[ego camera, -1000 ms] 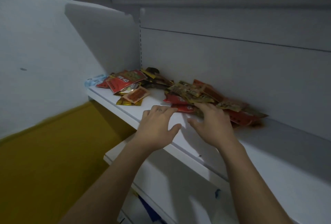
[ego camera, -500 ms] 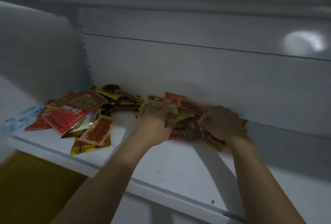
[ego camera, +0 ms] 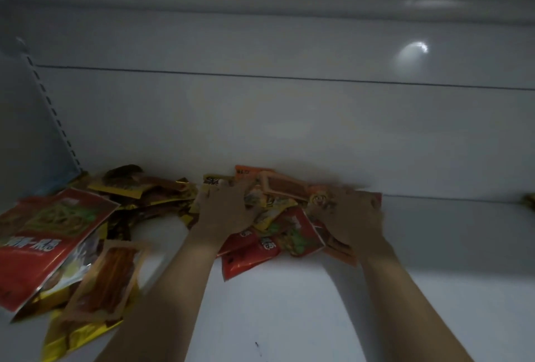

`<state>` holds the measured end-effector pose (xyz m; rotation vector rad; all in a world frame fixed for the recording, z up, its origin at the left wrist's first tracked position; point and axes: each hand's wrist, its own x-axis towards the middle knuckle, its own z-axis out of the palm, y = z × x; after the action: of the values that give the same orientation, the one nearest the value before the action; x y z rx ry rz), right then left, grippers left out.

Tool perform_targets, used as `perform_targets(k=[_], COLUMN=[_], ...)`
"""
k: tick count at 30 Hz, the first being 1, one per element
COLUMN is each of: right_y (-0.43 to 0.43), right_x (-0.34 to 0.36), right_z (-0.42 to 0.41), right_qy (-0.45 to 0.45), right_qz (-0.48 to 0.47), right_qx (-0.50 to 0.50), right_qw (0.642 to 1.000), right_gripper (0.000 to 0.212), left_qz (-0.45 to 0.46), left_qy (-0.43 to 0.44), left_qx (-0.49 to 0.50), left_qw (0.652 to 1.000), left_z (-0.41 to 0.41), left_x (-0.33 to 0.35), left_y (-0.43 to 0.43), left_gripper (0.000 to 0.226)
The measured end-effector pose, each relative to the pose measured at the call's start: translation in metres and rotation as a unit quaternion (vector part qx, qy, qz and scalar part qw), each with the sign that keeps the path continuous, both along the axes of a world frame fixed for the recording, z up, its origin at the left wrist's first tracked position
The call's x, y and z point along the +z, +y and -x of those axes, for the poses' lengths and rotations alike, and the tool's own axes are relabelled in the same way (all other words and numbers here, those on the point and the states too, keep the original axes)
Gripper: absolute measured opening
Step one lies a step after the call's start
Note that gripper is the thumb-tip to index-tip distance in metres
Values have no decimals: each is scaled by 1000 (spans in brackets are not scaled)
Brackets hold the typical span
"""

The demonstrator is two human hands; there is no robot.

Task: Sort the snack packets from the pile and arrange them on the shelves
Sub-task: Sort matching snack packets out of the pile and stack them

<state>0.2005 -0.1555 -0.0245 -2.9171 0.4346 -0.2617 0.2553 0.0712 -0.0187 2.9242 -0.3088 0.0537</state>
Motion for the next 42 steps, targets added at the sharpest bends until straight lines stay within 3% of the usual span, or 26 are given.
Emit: perform_targets(k=[4,9,15,17,22,31,34,39,42], right_y=[2,-4,1,3,9,18,19,20,21], right_x=[-11,-16,-12,-11,-10,-12,-10,-6,-1], right_z=[-4,-12,-8,-6,-3,2,2,4,10], right_qy=[-10,-34,-95,-125,-131,-201,-222,-229,-251], right_qz=[24,-21,-117,-158,-174,-144,-156,-208,-238], right_qx=[-13,-4,19,37,50,78,82,74,78], right_qw=[1000,999,988,979,975,966,959,948,935], right_gripper=[62,51,45,53,53,49,53,59,59], left_qz=[18,85,210,225,272,342,337,394,416], left_qy=[2,-10,-16,-35,-50,-26,-68,-146,-157], left_qx=[3,-6,-1,3,18,-3,1,-33,-63], left_qw=[1000,996,978,974,961,939,939,907,893], left_z=[-7,-3,5,5,7,7,6,9,13], left_x=[-11,-13,-3,1,6,2,2,3,5], left_y=[-4,-4,-6,-5,0,10,9,4,1], left_gripper=[70,67,53,44,22,35,38,25,30])
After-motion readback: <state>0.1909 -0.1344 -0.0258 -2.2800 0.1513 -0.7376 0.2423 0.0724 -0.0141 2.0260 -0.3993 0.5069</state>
